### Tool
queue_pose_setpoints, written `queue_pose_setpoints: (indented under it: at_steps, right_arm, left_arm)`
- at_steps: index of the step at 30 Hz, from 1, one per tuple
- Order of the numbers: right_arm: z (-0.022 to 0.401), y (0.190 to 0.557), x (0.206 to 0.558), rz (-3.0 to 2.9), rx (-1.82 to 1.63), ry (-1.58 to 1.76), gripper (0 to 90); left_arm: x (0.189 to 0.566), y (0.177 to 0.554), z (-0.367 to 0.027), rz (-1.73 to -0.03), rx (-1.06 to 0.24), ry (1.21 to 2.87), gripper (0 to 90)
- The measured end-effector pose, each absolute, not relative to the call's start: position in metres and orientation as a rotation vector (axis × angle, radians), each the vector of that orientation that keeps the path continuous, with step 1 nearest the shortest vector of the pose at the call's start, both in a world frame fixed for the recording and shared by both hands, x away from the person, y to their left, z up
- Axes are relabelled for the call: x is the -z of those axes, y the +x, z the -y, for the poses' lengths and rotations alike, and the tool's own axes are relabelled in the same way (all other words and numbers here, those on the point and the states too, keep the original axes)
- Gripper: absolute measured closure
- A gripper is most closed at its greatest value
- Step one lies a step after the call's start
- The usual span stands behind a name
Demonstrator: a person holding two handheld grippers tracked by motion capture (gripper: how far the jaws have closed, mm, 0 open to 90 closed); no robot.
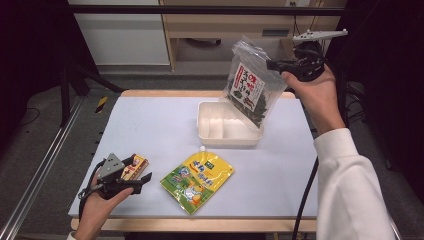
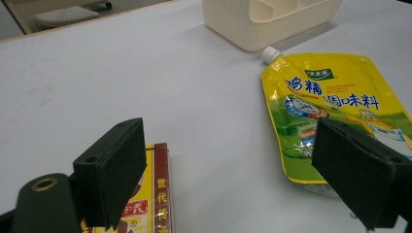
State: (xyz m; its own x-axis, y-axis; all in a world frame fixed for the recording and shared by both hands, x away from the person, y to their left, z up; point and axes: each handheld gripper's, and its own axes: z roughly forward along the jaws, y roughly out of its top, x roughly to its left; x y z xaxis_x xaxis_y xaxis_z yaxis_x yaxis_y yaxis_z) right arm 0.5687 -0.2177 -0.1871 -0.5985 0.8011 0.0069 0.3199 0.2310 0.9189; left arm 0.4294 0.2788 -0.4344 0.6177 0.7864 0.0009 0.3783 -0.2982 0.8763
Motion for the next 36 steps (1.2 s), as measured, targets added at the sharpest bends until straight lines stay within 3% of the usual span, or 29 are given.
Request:
queue_pose_setpoints:
  at_steps: [36]
  right_arm:
    - [0.23,0.598,0.237,-2.003,-1.444,1.061,89.0]
  left_arm:
    - [0.437,0.434,-0.282,-0.943,-0.508,1.883,12.9]
